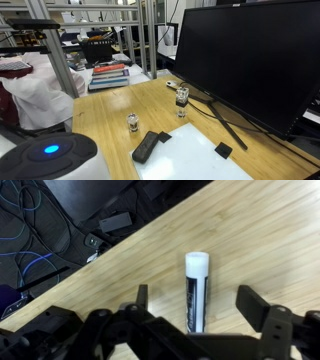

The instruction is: Pick up the marker on the table and write on the blank piece of paper

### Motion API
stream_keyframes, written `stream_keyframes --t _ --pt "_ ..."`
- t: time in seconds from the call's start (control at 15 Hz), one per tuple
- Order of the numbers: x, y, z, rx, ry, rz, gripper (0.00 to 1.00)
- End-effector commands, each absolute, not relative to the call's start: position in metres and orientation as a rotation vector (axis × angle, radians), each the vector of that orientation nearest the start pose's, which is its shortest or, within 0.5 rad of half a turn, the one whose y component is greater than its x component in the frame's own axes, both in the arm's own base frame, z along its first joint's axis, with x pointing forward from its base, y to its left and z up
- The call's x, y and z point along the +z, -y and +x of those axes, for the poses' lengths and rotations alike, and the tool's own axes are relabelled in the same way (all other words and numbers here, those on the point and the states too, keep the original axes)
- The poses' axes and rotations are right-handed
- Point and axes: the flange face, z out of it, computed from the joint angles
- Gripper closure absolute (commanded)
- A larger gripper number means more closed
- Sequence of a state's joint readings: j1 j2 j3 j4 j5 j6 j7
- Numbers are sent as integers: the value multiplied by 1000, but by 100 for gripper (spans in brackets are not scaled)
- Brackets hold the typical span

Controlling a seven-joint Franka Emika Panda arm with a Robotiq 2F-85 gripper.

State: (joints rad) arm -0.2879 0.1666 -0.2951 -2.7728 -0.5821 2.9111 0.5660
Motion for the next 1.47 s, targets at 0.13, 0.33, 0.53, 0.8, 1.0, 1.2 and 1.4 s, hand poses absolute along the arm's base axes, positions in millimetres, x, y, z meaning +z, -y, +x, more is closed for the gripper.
stream_keyframes --t 0.13,0.33,0.53,0.8,1.0,1.2,1.4 --pt "162 181 326 66 -971 -3152 52" --pt "163 179 329 60 -978 -3141 60" --pt "162 179 330 62 -988 -3127 60" --pt "163 182 329 67 -999 -3112 73" --pt "168 183 330 45 -1025 -3097 100" --pt "173 186 330 32 -1033 -3102 95" --pt "180 181 332 71 -1013 -3145 95"
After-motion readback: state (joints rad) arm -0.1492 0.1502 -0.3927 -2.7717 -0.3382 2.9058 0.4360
